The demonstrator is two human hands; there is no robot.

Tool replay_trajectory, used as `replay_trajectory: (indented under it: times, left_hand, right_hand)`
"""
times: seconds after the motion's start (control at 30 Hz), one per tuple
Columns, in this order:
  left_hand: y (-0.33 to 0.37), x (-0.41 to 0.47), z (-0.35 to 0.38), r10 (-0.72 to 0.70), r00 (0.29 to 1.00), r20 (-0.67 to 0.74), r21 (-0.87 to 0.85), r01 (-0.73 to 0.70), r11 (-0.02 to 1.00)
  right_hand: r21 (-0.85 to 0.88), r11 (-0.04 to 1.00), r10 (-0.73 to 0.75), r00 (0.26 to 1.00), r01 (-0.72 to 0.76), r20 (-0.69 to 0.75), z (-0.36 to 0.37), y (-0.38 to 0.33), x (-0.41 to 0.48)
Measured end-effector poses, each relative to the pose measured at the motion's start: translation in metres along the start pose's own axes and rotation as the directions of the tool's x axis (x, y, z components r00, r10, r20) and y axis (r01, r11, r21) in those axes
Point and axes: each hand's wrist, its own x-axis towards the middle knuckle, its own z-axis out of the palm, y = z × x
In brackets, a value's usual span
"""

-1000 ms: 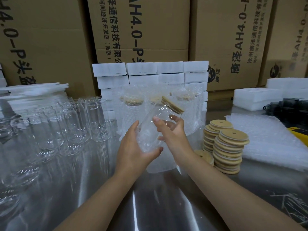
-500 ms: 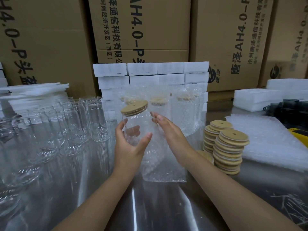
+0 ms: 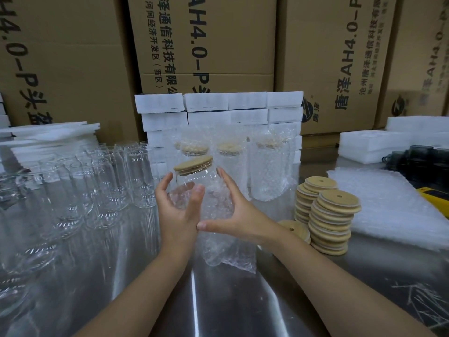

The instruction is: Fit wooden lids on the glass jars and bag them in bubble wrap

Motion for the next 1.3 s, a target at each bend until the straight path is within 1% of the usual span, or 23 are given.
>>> replay_trajectory:
  times: [0.07, 0.1, 0.17, 0.23, 0.3, 0.4, 0.47, 0.53, 0.67, 0.8, 0.9, 1.0, 1.1, 1.2, 1.23, 1.3]
  left_hand:
    - [0.002, 0.001, 0.000, 0.032, 0.999, 0.009, 0.018, -0.033, 0.999]
    - [0.003, 0.003, 0.000, 0.022, 0.999, 0.024, 0.019, -0.023, 1.000]
    - [0.001, 0.008, -0.001, -0.050, 0.997, 0.065, -0.029, 0.052, 0.998]
    - [-0.003, 0.009, -0.002, -0.095, 0.987, 0.133, -0.022, 0.099, 0.995]
    - [-0.005, 0.005, 0.000, -0.114, 0.966, 0.234, 0.026, 0.111, 0.993]
    - [-0.010, 0.000, 0.002, -0.156, 0.922, 0.356, 0.144, 0.111, 0.983]
    - [-0.014, -0.002, 0.001, -0.178, 0.895, 0.409, 0.245, 0.080, 0.966]
    - [-0.015, -0.005, 0.000, -0.181, 0.881, 0.437, 0.298, 0.048, 0.953]
    - [-0.016, -0.006, 0.000, -0.151, 0.877, 0.455, 0.317, -0.001, 0.948]
    - [-0.015, -0.007, 0.002, -0.113, 0.904, 0.413, 0.313, -0.024, 0.949]
    - [-0.011, -0.009, 0.003, -0.080, 0.927, 0.367, 0.273, -0.025, 0.962]
    - [-0.012, -0.009, 0.004, -0.033, 0.949, 0.314, 0.234, -0.044, 0.971]
    - [-0.012, -0.008, 0.004, 0.004, 0.963, 0.268, 0.200, -0.059, 0.978]
    - [-0.012, -0.005, 0.003, 0.025, 0.977, 0.211, 0.149, -0.058, 0.987]
    - [-0.011, -0.005, 0.004, 0.036, 0.978, 0.206, 0.133, -0.064, 0.989]
    - [-0.009, -0.003, 0.003, 0.059, 0.974, 0.218, 0.124, -0.088, 0.988]
  right_hand:
    - [-0.018, 1.000, 0.003, 1.000, -0.003, -0.024, 0.000, 0.001, 0.000]
    - [-0.018, 1.000, 0.001, 0.999, -0.002, -0.048, 0.000, 0.002, 0.000]
    - [0.013, 1.000, -0.002, 0.994, 0.004, -0.109, 0.000, 0.002, 0.000]
    - [0.091, 0.995, -0.013, 0.982, 0.030, -0.189, -0.002, 0.001, 0.000]
    - [0.188, 0.979, -0.029, 0.960, 0.084, -0.277, -0.005, -0.001, 0.003]
    - [0.303, 0.943, 0.003, 0.909, 0.136, -0.417, -0.012, -0.005, 0.005]
    - [0.293, 0.945, 0.018, 0.869, 0.147, -0.494, -0.016, -0.007, 0.004]
    - [0.277, 0.946, 0.005, 0.849, 0.167, -0.529, -0.018, -0.008, 0.003]
    - [0.251, 0.945, -0.051, 0.854, 0.208, -0.517, -0.016, -0.009, 0.003]
    - [0.259, 0.941, -0.063, 0.865, 0.217, -0.497, -0.013, -0.011, 0.004]
    - [0.279, 0.938, -0.066, 0.896, 0.206, -0.440, -0.014, -0.013, 0.004]
    - [0.291, 0.942, -0.054, 0.934, 0.165, -0.354, -0.013, -0.014, 0.004]
    - [0.234, 0.963, -0.056, 0.953, 0.130, -0.299, -0.011, -0.012, 0.002]
    - [0.084, 0.993, -0.064, 0.966, 0.087, -0.251, -0.006, -0.007, 0.000]
    - [0.040, 0.997, -0.058, 0.967, 0.070, -0.248, -0.004, -0.006, -0.001]
    - [-0.025, 0.998, -0.069, 0.954, 0.065, -0.291, -0.002, -0.007, -0.001]
